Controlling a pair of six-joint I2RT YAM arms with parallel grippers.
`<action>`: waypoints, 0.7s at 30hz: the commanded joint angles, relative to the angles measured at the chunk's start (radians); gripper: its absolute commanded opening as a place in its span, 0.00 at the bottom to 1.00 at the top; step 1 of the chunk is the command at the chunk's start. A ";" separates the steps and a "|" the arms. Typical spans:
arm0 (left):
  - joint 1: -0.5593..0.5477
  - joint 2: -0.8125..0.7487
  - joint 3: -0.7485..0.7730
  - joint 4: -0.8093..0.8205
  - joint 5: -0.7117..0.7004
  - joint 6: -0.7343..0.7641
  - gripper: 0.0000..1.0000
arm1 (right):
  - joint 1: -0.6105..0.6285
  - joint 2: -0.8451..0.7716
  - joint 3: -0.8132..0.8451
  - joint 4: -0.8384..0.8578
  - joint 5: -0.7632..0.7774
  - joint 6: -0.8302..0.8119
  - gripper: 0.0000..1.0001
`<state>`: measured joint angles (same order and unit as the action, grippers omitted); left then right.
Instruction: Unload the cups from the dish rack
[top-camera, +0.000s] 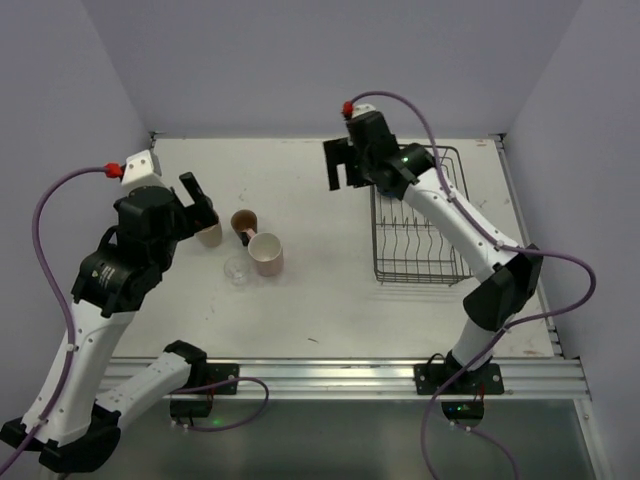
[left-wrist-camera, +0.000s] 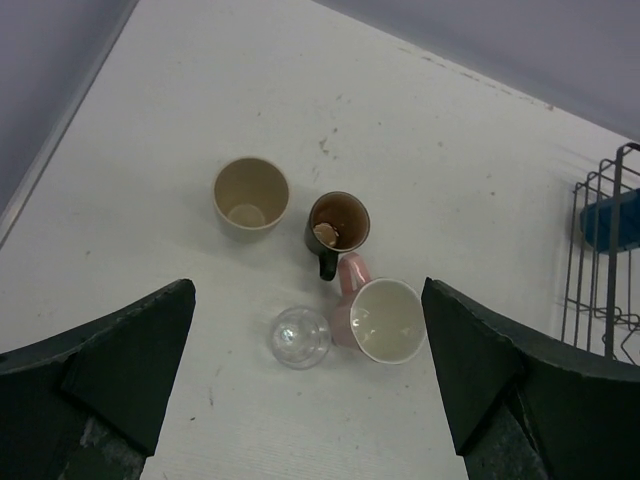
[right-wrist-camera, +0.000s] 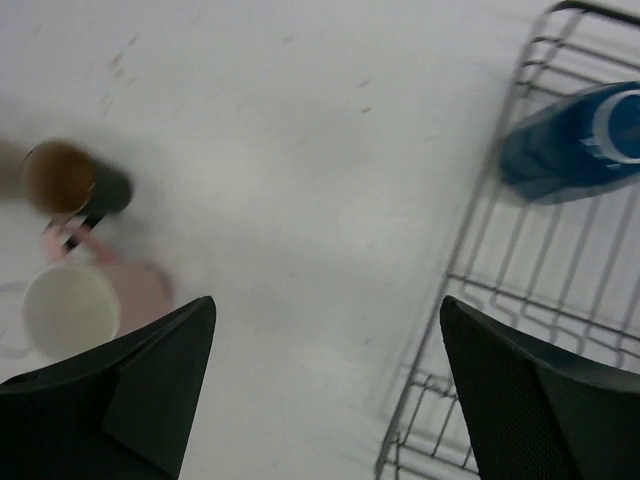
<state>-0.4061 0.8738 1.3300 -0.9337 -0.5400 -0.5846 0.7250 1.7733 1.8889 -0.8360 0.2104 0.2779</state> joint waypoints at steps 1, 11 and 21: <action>0.006 0.002 -0.035 0.121 0.161 0.054 1.00 | -0.130 -0.031 -0.074 0.092 0.148 0.026 0.97; 0.006 0.013 -0.097 0.180 0.272 0.065 1.00 | -0.300 0.084 -0.126 0.267 0.228 0.084 0.99; 0.006 0.031 -0.147 0.217 0.284 0.074 0.99 | -0.322 0.195 -0.111 0.282 0.377 0.317 0.99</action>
<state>-0.4061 0.9001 1.1954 -0.7746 -0.2821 -0.5434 0.4160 1.9610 1.7611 -0.5968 0.4957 0.4633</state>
